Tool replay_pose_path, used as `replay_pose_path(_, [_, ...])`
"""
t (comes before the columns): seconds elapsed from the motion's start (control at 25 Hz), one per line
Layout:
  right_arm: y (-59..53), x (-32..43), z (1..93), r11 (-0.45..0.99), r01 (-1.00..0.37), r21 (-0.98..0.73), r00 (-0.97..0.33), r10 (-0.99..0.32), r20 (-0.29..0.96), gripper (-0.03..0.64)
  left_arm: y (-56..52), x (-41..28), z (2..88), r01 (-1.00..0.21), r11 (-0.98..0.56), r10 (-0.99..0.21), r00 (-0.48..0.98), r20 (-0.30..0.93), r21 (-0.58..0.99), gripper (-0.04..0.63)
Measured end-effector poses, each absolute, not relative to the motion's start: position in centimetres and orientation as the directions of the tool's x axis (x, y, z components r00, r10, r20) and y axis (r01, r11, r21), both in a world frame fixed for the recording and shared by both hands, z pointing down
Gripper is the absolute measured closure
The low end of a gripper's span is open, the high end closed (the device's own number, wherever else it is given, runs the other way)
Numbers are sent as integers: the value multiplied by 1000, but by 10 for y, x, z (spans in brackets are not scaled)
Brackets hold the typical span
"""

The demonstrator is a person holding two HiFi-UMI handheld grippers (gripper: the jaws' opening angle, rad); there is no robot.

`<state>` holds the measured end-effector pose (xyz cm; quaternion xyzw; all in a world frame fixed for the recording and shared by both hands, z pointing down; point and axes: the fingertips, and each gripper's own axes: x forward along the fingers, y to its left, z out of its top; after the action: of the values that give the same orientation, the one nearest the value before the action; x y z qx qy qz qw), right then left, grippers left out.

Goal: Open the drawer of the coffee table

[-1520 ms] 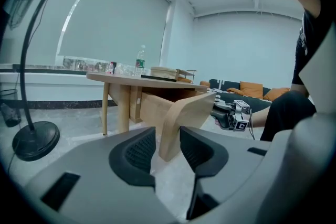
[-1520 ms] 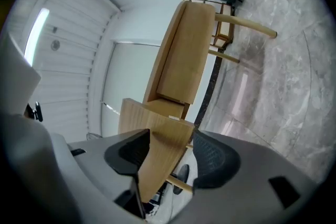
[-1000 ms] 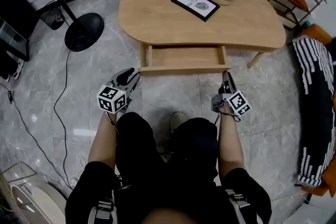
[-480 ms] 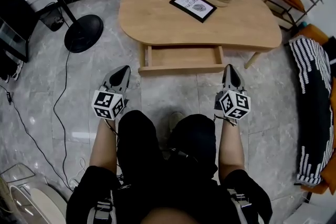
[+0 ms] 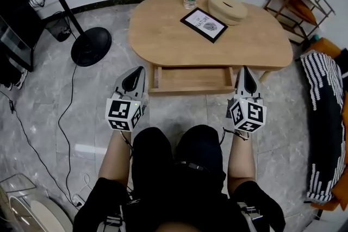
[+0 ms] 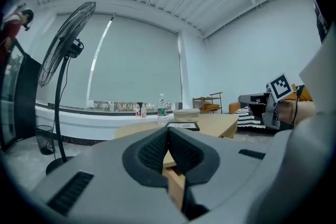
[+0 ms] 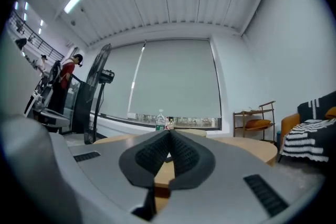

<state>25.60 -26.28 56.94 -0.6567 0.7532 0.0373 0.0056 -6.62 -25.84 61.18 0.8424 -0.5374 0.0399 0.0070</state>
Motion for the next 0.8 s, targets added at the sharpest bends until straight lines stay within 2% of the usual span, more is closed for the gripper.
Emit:
replay_pose_path(0.16, [-313,243,542,198,-978,68,-201,-978,-47,601,-300,-58,579,-913,-408,-911,405,74,-23,575])
replay_pose_path(0.32, [-366,233,484,254,-964,81,-254,-967,11,601,-345,-48,512,-925,-378,-921,373,109,-35,575])
replay_pose_path(0.48, [-390,224,370,278,-960,48,-276,-960,43,601,-361,-40,391,-932,-353,-930,339,143,-82,575])
replay_pose_path(0.8, [-322,193,97,271,-955,117,-272,-962,4,601,-300,-48,115,-926,-377,-918,376,125,14,575])
